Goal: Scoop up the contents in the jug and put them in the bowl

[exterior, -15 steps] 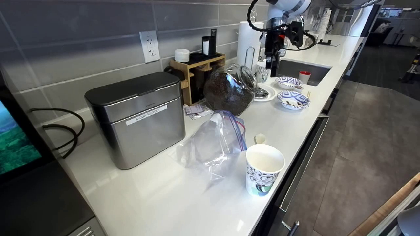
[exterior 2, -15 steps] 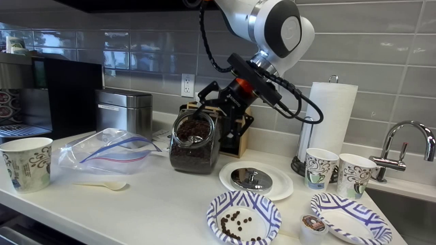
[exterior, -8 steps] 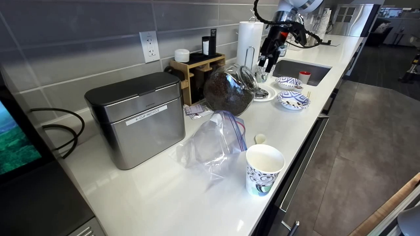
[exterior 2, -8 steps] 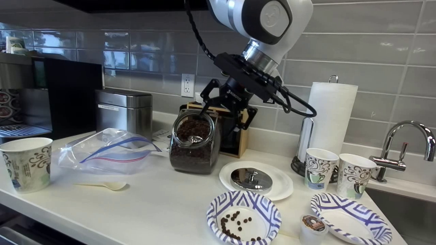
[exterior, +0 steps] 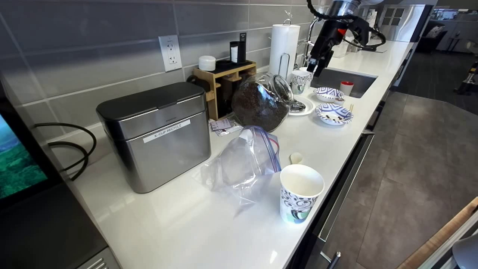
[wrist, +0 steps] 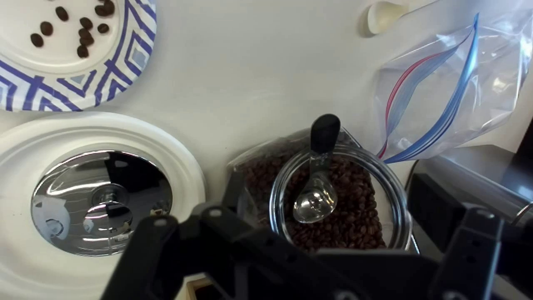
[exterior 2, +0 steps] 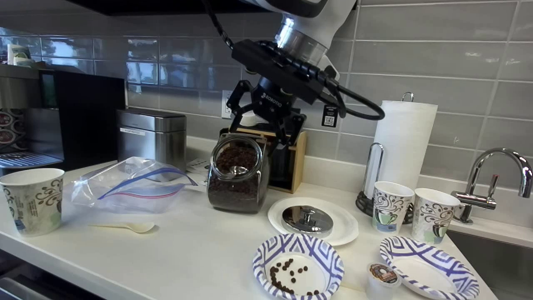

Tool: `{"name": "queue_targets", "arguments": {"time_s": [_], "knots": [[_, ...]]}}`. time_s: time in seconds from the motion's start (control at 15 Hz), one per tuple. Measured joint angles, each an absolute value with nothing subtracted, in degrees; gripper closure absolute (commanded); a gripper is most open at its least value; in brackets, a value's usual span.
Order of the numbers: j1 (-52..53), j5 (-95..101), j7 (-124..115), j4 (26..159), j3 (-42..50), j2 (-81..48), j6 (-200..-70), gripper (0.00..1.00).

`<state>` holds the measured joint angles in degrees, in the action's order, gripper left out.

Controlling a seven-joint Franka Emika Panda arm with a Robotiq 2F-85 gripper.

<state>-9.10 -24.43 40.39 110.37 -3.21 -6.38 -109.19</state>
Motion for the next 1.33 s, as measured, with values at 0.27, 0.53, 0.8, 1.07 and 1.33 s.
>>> {"name": "queue_targets", "arguments": {"time_s": [0.27,0.53,0.8,1.07,1.33], "knots": [[-8.56,-24.36,43.43,115.08,-1.13,-1.16,-110.60,0.00],[-8.04,-24.34,45.34,118.09,0.84,2.51,-111.23,0.00],[-7.08,-24.34,46.54,120.06,2.14,5.37,-111.25,0.00],[-5.77,-24.34,46.97,121.70,2.58,7.81,-111.25,0.00],[-4.85,-23.84,45.19,123.00,2.67,9.82,-111.25,0.00]]}}
